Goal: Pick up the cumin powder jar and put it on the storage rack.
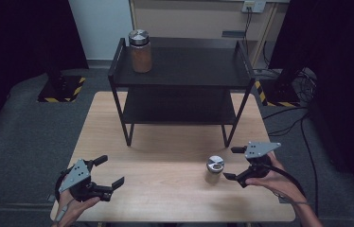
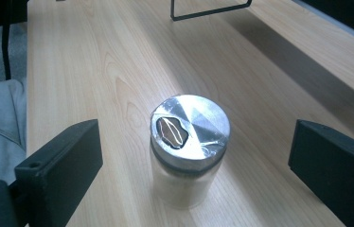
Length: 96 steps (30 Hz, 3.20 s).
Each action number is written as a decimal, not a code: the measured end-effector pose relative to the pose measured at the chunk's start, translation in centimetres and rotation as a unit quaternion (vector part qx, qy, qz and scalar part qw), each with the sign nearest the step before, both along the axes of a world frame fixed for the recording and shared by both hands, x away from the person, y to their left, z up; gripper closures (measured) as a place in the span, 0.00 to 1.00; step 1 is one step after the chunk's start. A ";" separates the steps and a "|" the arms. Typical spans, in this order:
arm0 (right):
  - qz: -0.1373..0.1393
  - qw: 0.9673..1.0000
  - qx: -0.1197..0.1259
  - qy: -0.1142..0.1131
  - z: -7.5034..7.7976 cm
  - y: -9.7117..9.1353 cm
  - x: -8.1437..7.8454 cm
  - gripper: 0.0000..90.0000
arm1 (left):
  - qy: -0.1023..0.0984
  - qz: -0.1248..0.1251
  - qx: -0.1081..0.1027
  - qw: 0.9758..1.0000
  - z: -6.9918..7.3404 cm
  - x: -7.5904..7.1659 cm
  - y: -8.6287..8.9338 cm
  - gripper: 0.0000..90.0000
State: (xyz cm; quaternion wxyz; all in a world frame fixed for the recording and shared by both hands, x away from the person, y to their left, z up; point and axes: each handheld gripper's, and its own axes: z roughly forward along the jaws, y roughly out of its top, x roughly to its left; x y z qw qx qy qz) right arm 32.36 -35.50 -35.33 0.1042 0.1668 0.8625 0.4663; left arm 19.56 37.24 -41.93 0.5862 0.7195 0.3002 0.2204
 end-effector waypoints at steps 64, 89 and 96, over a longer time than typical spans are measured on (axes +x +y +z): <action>0.071 0.997 -0.011 0.027 2.8 4.1 5.0 0.39 | -0.001 -0.006 0.006 1.000 0.1 0.1 -0.1 0.00; 0.151 0.988 -0.024 0.010 19.8 7.0 8.8 0.39 | 0.005 -0.005 -0.015 1.000 -0.2 0.3 0.3 0.00; 0.140 0.990 -0.027 0.007 23.5 7.1 9.2 0.39 | 0.007 -0.005 -0.013 1.000 -0.2 0.4 0.3 0.00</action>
